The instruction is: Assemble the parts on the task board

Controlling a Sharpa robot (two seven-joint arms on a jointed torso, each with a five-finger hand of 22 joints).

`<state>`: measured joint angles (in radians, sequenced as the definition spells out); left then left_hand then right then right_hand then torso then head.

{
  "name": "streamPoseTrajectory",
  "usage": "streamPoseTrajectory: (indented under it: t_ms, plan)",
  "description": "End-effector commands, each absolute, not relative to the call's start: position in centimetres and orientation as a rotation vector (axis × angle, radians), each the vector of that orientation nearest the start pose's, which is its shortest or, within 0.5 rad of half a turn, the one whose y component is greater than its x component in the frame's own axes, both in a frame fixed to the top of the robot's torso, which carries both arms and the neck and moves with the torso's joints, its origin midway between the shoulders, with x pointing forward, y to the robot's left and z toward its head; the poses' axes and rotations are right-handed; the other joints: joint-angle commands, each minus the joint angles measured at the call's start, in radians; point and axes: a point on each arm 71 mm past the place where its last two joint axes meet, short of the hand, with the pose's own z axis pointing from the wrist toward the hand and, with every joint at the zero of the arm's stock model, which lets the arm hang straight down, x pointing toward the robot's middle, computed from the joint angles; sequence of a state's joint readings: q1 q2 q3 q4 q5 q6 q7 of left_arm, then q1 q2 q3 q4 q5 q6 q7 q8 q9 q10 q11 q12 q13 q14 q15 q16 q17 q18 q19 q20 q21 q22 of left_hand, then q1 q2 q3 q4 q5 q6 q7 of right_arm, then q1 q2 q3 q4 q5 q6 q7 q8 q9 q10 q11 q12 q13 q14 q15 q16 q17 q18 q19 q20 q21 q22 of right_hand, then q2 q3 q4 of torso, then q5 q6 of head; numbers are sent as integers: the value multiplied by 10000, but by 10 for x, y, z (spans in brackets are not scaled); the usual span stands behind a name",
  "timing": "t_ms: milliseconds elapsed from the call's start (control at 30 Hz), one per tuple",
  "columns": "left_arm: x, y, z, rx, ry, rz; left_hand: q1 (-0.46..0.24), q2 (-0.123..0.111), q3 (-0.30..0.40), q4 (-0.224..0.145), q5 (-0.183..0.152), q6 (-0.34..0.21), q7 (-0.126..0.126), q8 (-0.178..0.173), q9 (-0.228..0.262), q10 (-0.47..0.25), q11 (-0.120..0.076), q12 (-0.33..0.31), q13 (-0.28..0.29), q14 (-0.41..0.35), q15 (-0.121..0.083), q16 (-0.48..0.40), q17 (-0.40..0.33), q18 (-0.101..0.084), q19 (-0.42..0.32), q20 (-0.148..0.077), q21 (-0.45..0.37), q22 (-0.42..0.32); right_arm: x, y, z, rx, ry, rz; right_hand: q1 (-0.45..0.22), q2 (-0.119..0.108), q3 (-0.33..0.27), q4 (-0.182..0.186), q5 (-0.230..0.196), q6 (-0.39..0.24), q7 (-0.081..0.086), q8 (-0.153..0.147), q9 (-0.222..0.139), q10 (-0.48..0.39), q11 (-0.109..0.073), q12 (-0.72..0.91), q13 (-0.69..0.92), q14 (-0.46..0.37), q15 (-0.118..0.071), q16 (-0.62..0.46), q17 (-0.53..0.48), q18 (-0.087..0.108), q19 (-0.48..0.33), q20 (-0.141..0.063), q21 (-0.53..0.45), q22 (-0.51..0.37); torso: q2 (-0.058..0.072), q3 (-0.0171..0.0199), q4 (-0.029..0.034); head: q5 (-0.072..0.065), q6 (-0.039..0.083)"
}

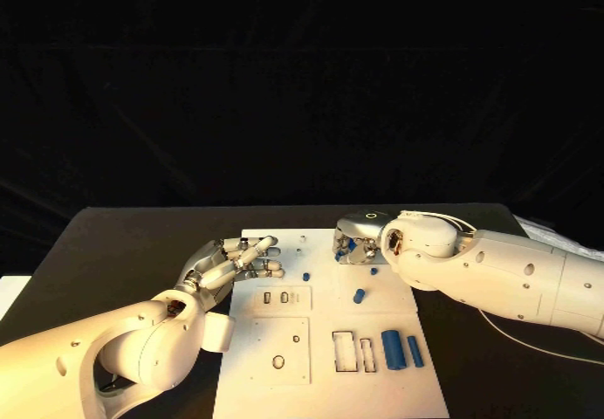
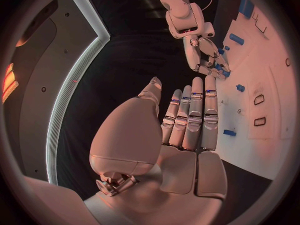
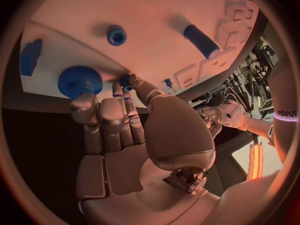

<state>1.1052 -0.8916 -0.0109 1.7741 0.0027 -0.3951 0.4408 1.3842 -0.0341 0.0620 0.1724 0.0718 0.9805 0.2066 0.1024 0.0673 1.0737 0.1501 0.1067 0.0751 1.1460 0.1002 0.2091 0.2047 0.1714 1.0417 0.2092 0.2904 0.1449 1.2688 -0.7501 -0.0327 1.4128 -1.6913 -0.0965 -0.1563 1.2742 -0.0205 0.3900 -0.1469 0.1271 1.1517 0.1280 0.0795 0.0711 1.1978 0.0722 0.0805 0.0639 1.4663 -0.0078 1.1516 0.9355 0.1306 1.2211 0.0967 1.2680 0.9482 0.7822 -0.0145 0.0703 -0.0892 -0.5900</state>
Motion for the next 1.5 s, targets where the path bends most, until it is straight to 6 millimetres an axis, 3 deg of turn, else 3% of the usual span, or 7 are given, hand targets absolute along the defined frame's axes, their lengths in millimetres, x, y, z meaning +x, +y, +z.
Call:
streamPoseTrajectory:
  t_ms: [33, 300, 600, 800, 1033, 1500]
  plan:
    - [426, 163, -184, -11371, 14592, -17086, -79, 26, -62, -8, -5, 28, 59, -33, -12, 0, 64, -32, -3, 43, 25, -55, 8, 90, 72, -16, -2, -6, 516, -183, -162, -4199, 16496, 4214, 205, 326, 260, 45, -97, 201, -41, 112, 120, 240, -76, 60, 42, 337, -92, 186, 170, -162, 187, -37, 235, 366, 18, -1, 21, -9, -13]
    - [426, 164, -184, -11378, 14577, -17056, -66, 43, -65, -28, -2, 19, 62, -51, -13, -13, 68, -55, -6, 52, 25, -60, 28, 91, 82, -16, -5, -7, 514, -178, -150, -3665, 15275, 4688, 275, 295, 649, 131, -148, 305, -48, 119, 191, 456, -111, -11, 32, 295, -116, 356, 247, -195, 237, -76, 432, 602, 43, 0, 44, 12, 86]
    - [426, 165, -184, -11377, 14581, -17064, -40, 64, -63, -59, 0, 17, 63, -66, -11, -18, 68, -75, -7, 59, 25, -67, 50, 91, 92, -16, -10, -8, 520, -168, -143, -3180, 14697, 4763, 307, 111, 985, 167, -154, 190, 42, 3, 203, 306, -32, -171, 3, 232, -56, 401, 186, -201, 180, -40, 513, 669, 75, -27, 84, 63, 177]
    - [425, 165, -183, -11365, 14605, -17118, -40, 64, -63, -59, 0, 17, 63, -66, -11, -18, 68, -75, -7, 59, 25, -67, 50, 91, 92, -16, -10, -8, 527, -157, -141, -3159, 14594, 4807, 299, 62, 1044, 187, -179, 162, 60, -26, 203, 257, -10, -182, 1, 228, -39, 439, 214, -205, 178, -25, 538, 702, 126, -49, 144, 57, 250]
    - [424, 164, -181, -11340, 14607, -17181, -27, 70, -64, -76, -1, 14, 63, -75, -11, -21, 69, -85, -7, 61, 25, -71, 61, 91, 96, -17, -12, -9, 533, -144, -142, -3256, 14716, 4813, 284, 2, 1077, 204, -229, 147, 73, -44, 206, 218, 4, -184, 1, 223, -25, 464, 221, -206, 171, -10, 556, 720, 200, -88, 232, -70, 272]
    - [423, 164, -180, -11327, 14620, -17227, -27, 70, -64, -76, -1, 14, 63, -75, -11, -21, 69, -85, -7, 61, 25, -71, 61, 91, 96, -17, -12, -9, 540, -136, -147, -3309, 14984, 4599, 237, -108, 1107, 252, -306, 103, 96, -84, 206, 133, 34, -185, 0, 210, 0, 492, 209, -203, 145, 17, 574, 723, 304, -109, 298, -37, 279]
